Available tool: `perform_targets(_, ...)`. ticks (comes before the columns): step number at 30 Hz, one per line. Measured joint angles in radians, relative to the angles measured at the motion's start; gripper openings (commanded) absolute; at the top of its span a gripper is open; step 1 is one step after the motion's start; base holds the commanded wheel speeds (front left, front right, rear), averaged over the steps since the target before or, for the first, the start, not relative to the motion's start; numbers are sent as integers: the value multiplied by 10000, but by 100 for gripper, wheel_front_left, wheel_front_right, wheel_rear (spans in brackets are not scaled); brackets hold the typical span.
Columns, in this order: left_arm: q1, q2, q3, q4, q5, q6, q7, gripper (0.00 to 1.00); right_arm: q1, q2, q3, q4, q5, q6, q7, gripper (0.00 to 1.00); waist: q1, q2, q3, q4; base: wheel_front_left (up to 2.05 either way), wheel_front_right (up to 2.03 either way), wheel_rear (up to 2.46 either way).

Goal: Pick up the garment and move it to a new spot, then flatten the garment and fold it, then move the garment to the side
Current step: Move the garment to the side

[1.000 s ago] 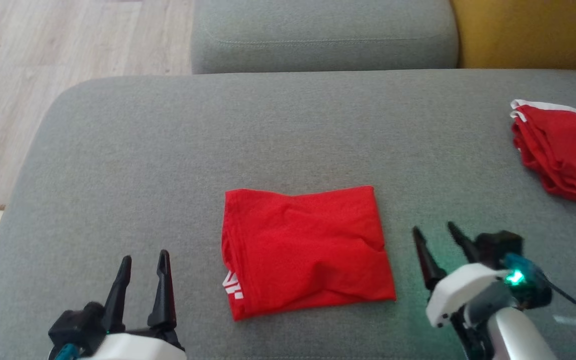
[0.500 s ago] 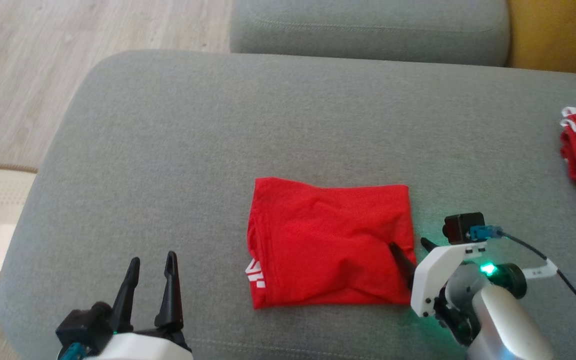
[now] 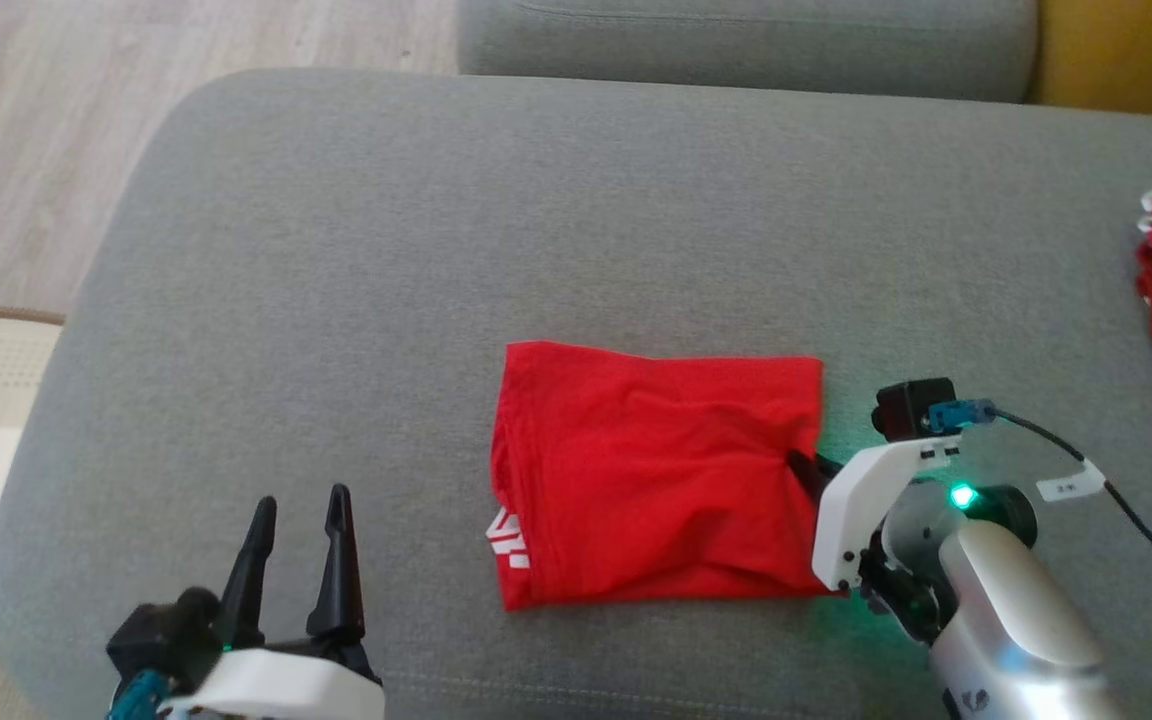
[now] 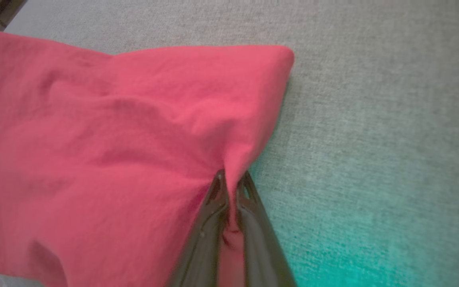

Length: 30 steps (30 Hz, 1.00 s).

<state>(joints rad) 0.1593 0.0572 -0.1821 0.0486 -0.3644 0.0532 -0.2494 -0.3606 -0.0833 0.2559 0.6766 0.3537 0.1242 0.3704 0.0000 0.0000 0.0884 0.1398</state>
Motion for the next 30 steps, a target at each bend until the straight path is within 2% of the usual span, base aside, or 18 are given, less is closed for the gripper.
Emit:
perform_targets(5,-51,-2,4,-56,8,-4,0,100,-199,-230,416,-167,182,2,-211,0,0,0,140,-403,0,0,0)
perform_targets(8,-164,-2,-13,-63,23,-19,-2,100,-406,-596,474,-462,247,2,-370,0,0,0,249,-769,0,0,0)
perform_targets(12,-502,-4,-48,-98,138,-153,-2,100,-684,-1208,303,-1028,245,2,-479,0,0,0,448,-1382,0,0,0)
perform_targets(16,-830,-8,-69,-98,326,-299,-2,100,-842,-1553,50,-1649,244,2,-543,0,0,0,734,-2118,0,0,0)
perform_targets(23,-1533,0,-12,-90,800,-600,-4,100,-928,-1588,-341,-2556,199,2,-640,0,0,0,1442,-3586,0,0,0)
perform_targets(30,-2114,192,52,-77,1164,-800,-4,100,-1438,-1118,-468,-2878,52,2,-988,0,0,0,2312,-5034,0,0,0)
